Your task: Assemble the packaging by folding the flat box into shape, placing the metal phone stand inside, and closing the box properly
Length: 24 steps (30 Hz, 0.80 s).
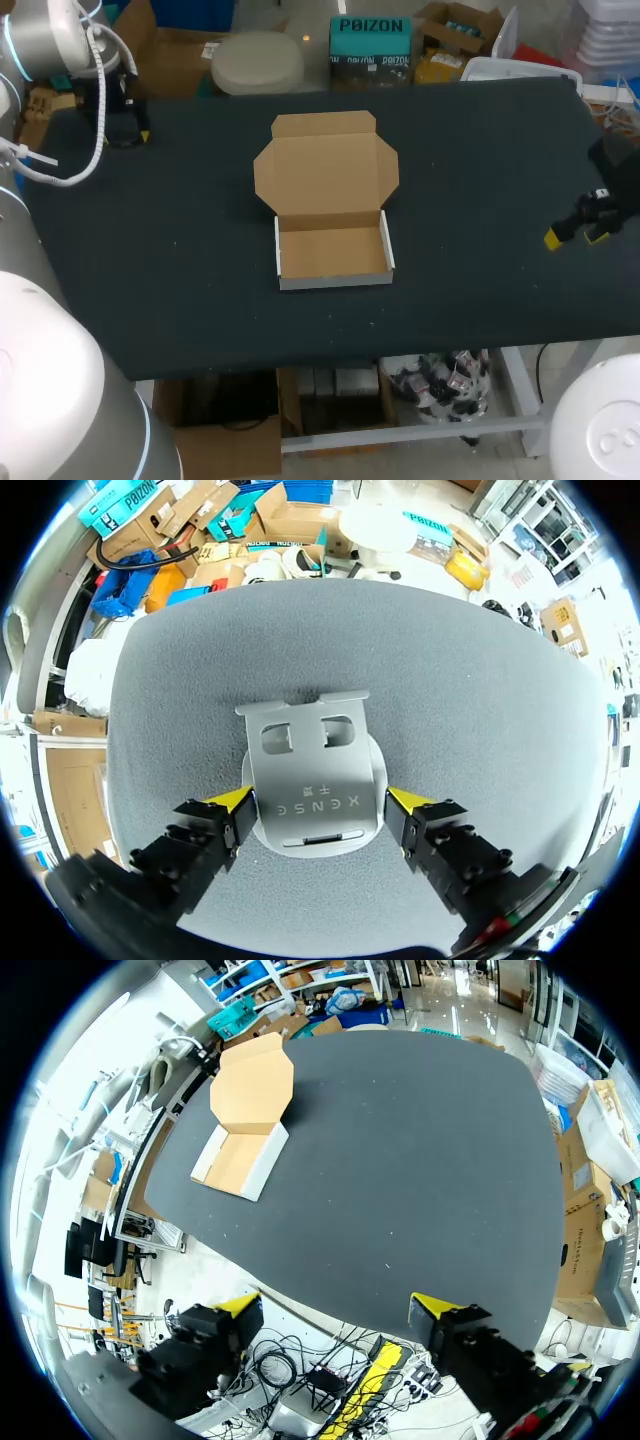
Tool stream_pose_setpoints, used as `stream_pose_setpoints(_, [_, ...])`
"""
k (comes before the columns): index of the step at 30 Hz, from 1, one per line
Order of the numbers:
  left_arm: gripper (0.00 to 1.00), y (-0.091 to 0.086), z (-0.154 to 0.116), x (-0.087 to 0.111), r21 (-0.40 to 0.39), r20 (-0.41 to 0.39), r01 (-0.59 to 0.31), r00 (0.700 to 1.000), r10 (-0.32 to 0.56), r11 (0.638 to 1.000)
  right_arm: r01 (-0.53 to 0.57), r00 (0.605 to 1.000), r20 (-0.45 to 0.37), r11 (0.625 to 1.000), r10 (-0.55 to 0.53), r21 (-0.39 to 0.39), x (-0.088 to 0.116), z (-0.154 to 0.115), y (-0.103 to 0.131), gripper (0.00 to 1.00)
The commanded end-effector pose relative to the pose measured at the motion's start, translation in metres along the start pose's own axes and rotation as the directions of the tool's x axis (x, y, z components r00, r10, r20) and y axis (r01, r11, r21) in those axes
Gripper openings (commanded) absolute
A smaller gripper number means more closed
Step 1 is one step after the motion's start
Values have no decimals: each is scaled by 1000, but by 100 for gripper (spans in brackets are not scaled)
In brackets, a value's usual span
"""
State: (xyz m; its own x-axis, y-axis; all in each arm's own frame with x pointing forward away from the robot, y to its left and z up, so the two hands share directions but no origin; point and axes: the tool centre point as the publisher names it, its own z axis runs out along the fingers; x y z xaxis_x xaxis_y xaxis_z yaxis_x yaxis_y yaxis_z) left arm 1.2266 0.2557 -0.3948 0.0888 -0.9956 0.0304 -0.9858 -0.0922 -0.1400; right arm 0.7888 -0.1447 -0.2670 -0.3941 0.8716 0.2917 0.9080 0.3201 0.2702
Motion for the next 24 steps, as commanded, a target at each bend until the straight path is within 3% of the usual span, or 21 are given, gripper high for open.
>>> stream_pose_setpoints(1, [83, -9, 5, -1, -81, 3, 1, 1000, -1, 997, 0, 1000, -1, 1000, 0, 4, 1, -2, 0, 100])
stream_pose_setpoints(10, [78, -9, 7, 0, -89, 6, 1, 1000, 0, 996, 0, 1000, -1, 1000, 0, 4, 1, -2, 0, 100])
stream_pose_setpoints(15, [9, -10, 7, -1, -89, 7, 5, 1000, -4, 996, 0, 1000, -1, 1000, 0, 4, 1, -2, 0, 100])
stream_pose_setpoints(16, [0, -10, 7, -1, -87, 7, 5, 1000, -4, 996, 0, 1000, -1, 1000, 0, 4, 1, -2, 0, 100])
stream_pose_setpoints(24, [0, -6, 1, -2, -72, 10, -3, 1000, 4, 997, 0, 1000, -1, 1000, 0, 4, 1, -2, 0, 100])
